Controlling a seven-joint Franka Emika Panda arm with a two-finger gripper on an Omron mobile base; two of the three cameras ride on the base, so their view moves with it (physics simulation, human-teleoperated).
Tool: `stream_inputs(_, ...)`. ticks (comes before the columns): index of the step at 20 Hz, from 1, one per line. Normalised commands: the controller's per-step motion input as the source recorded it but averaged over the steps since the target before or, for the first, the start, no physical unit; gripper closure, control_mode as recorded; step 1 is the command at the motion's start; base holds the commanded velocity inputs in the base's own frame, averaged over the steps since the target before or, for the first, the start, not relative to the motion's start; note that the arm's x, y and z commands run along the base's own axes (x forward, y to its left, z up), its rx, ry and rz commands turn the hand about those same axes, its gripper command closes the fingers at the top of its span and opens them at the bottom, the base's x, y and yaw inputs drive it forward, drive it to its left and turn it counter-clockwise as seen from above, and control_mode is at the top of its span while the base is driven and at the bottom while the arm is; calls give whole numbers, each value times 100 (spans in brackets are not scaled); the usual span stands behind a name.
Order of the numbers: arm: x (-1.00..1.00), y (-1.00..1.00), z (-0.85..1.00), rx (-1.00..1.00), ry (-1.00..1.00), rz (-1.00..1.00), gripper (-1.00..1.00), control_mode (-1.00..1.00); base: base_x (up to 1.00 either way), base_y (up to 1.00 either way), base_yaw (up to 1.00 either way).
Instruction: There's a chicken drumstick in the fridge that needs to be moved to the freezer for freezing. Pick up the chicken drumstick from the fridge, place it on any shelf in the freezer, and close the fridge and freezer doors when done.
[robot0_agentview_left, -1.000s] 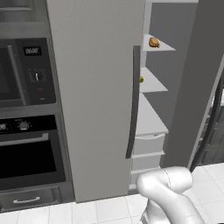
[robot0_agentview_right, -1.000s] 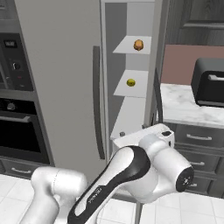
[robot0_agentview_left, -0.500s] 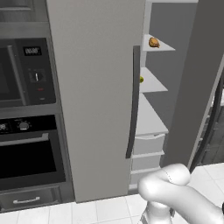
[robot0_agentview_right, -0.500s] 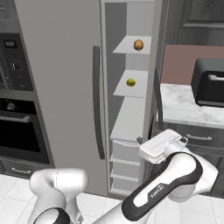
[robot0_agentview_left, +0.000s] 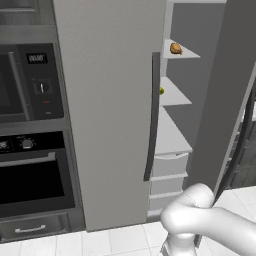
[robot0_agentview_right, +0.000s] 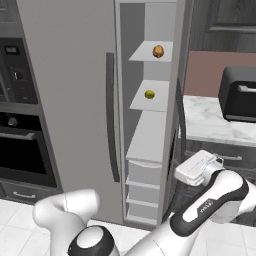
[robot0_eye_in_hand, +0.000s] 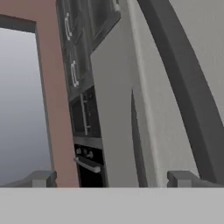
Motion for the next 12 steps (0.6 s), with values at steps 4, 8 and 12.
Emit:
stream_inputs(4, 38, -31, -24, 0, 0, 0, -100, -100, 0, 0, 0)
stream_inputs(8, 33, -18, -31, 0, 13, -12, -100, -100, 0, 0, 0)
stream_inputs(12, 43, 0, -32, -2, 11, -15, -100, -100, 0, 0, 0)
